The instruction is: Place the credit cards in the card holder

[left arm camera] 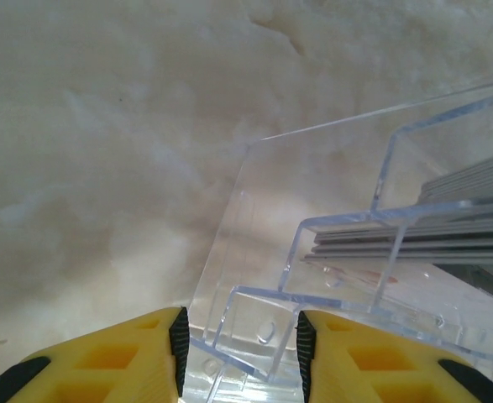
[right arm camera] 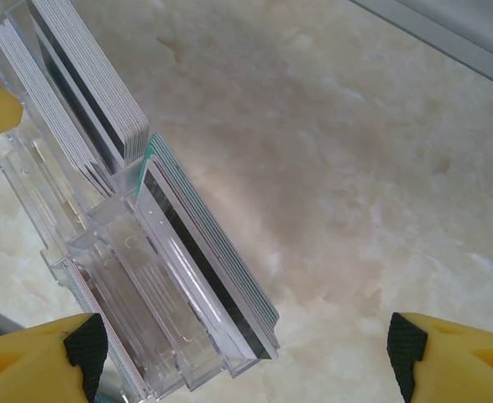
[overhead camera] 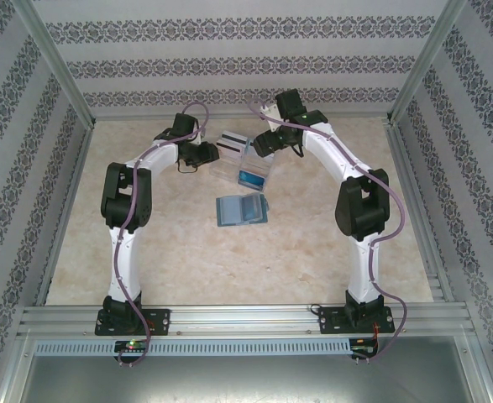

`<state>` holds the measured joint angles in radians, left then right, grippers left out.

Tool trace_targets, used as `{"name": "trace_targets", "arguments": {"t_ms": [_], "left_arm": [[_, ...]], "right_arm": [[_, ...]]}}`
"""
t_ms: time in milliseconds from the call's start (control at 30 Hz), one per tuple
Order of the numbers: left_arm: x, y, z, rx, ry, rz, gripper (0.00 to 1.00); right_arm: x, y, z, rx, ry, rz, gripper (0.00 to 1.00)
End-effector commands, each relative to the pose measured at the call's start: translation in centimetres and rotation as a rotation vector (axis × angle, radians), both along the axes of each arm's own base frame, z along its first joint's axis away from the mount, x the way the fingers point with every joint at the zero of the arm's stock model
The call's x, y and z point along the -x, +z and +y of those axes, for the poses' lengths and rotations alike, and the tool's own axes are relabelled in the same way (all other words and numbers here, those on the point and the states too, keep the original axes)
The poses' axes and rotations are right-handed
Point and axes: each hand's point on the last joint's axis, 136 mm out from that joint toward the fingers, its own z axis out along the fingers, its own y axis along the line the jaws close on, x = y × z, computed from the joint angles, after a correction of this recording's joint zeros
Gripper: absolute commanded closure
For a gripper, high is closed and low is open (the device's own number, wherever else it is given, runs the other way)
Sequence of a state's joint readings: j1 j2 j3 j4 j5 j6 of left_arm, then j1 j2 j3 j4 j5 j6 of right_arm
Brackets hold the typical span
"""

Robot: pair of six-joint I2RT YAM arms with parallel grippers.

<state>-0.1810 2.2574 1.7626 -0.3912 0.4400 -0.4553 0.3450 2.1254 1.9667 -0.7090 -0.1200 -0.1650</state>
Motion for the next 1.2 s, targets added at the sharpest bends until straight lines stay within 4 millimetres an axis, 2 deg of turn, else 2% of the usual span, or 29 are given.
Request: {"name": "trace_targets", "arguments": {"t_ms": [0,133,367,500,700,867,1000,1167], "left_arm": [[-0.4,-0.8,0.7,-0.026,0.003,0.010,0.59],[0.5,-1.5,0.8,-0.034,-0.002,0.030,0.60],[1.6,-2.3,0.8,-0.013,0.005,0.044,0.61],[1.7,-2.5,0.7,-0.015,0.004,0.049,0.61],[1.7,-2.3,0.6,-0.018,-0.003,0.047,0.61],[1.6,-2.1,0.5,-0.013,-0.004,0.045,0.61],[1.7,-2.2,0.5,-0.014,-0.008,0.046,0.61],[1.8,-2.2,0.5,-0.016,-0.010,0.048,0.61]], "right_arm": [[0.2,-0.5,0.5,0.029,0.020,0.017,0.12],[-0.3,-0.5,0.0,0.026,0.005,0.016,0.12],[-0.9,-1.8,0.9,0.049,0.049,0.049,0.11],[-1.3,-3.0,1.2,0.085,0.066,0.068,0.11],[-1.5,-3.8,1.7,0.080,0.076,0.076,0.11],[-1.8,-4.9,1.4,0.113,0.064,0.088,0.11],[-2.7,-4.5,0.4,0.131,0.017,0.063,0.11],[-3.3,-3.1,-0.4,0.109,-0.024,0.035,0.13]]}}
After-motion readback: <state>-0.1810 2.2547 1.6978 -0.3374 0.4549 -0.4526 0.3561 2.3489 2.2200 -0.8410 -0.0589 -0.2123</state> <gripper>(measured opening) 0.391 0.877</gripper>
